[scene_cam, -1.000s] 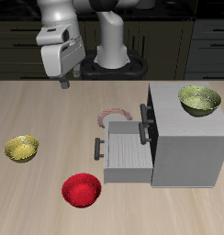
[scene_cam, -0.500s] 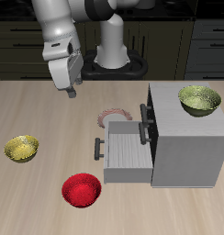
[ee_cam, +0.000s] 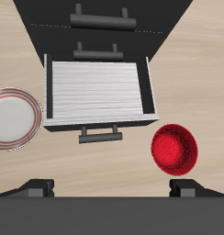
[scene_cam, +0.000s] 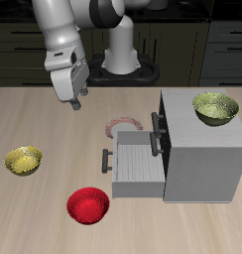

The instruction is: Close the bottom drawer of the white cabinet and place the yellow bowl on the plate

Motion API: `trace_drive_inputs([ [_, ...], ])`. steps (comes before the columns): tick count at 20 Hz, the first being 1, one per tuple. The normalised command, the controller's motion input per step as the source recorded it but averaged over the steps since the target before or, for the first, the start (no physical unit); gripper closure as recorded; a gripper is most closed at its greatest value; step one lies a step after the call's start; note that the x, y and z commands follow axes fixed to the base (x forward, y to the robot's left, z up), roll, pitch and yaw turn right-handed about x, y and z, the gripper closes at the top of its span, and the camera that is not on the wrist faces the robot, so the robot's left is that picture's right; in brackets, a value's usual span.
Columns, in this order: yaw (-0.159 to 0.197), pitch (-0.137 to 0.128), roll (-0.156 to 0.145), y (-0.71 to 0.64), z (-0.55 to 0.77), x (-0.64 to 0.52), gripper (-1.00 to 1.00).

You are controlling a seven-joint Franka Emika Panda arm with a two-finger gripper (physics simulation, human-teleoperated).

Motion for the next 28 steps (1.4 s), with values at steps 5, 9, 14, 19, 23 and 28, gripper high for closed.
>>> trace_drive_inputs([
  [5, -0.01, 0.039, 0.026, 0.02, -0.35, 0.04, -1.0],
  [9, -0.025, 0.011, 0.018, 0.04, -0.17, 0.04, -1.0],
  [14, 0.002, 0.015, 0.013, 0.03, -0.16, 0.01, -1.0],
  [19, -0.005, 0.031, 0.008, 0.0, -0.2, -0.02, -1.0],
  [23, 0.013, 0.026, 0.006, 0.01, -0.26, -0.03, -1.0],
  [28, 0.025, 0.027, 0.016, 0.0, -0.15, -0.03, -1.0],
])
